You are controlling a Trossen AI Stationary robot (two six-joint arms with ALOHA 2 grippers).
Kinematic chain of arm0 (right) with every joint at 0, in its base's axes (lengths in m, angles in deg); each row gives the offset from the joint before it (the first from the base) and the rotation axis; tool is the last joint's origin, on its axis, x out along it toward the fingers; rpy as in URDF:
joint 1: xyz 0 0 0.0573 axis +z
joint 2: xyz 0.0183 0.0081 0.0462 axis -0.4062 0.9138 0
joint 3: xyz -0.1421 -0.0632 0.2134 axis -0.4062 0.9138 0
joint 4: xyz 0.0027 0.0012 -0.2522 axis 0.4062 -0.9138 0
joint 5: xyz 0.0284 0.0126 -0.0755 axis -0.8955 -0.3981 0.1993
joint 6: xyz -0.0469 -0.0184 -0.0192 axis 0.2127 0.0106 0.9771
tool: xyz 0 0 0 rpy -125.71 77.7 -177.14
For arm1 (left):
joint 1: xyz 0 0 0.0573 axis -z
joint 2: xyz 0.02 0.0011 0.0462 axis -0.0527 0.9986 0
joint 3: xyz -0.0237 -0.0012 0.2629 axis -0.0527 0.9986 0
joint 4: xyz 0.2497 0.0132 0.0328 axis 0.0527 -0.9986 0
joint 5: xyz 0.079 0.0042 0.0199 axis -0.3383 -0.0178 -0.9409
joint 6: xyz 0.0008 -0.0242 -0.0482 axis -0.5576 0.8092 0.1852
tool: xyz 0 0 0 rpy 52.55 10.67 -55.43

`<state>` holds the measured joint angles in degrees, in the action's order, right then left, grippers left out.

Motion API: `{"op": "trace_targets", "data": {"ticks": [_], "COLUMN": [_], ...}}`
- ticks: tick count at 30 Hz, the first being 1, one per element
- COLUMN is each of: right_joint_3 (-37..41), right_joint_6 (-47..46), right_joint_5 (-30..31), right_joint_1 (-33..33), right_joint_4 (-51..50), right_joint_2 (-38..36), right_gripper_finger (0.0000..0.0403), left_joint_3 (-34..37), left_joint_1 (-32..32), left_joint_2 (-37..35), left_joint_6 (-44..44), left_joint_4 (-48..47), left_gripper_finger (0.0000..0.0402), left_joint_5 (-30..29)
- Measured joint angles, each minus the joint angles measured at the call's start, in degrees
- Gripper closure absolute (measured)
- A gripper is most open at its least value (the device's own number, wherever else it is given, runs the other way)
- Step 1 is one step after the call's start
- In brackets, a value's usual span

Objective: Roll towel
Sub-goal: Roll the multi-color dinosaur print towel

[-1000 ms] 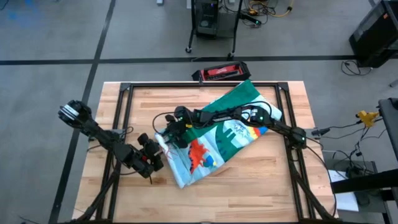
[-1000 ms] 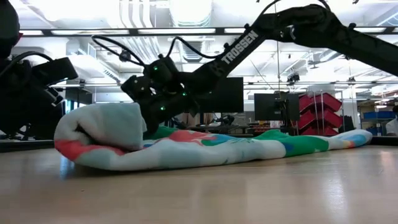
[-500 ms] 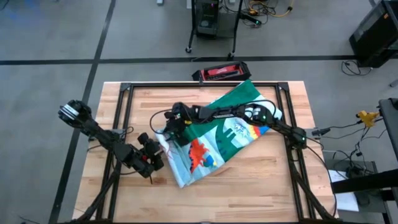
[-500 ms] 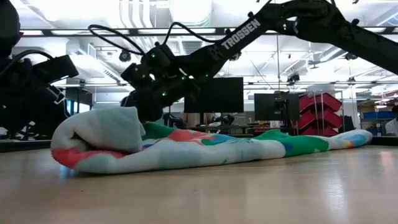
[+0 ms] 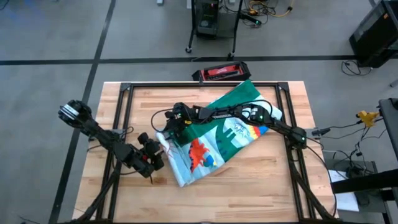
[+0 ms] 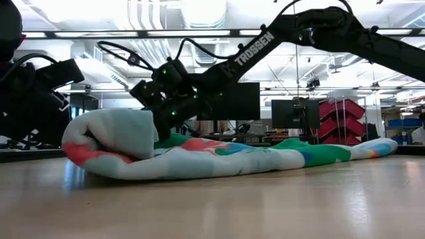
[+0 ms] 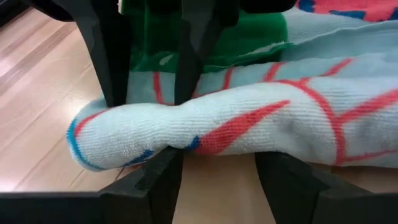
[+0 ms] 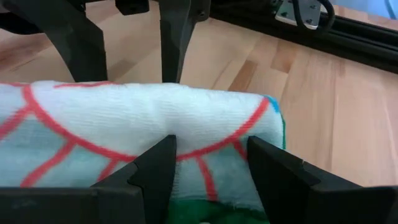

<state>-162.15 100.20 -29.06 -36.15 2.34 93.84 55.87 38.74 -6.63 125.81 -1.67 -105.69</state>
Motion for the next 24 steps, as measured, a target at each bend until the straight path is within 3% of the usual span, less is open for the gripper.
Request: {"op": "trace_targets", "data": {"ticks": [8, 18, 24], "right_joint_3": [0.13, 0.24, 3.52], "right_joint_6": [1.27, 4.86, 4.86], "right_joint_5": [0.7, 0.69, 0.46], "right_joint_1": [0.04, 0.55, 5.28], "right_joint_4": [-3.03, -16.09, -22.72], "right_joint_2": [-2.54, -10.42, -15.34], "right_gripper_finger": [0.0217, 0.0217, 0.0217], "left_joint_3": [0.0, -0.06, -0.09], "left_joint_1": [0.0, 0.0, 0.0], "left_joint_2": [0.0, 0.0, 0.0], "left_joint_6": [0.03, -0.02, -0.04], "left_joint_4": [0.23, -0.41, -0.64], "left_gripper_finger": [0.0226, 0.0219, 0.0214], "left_joint_5": [0.17, 0.28, 0.91]}}
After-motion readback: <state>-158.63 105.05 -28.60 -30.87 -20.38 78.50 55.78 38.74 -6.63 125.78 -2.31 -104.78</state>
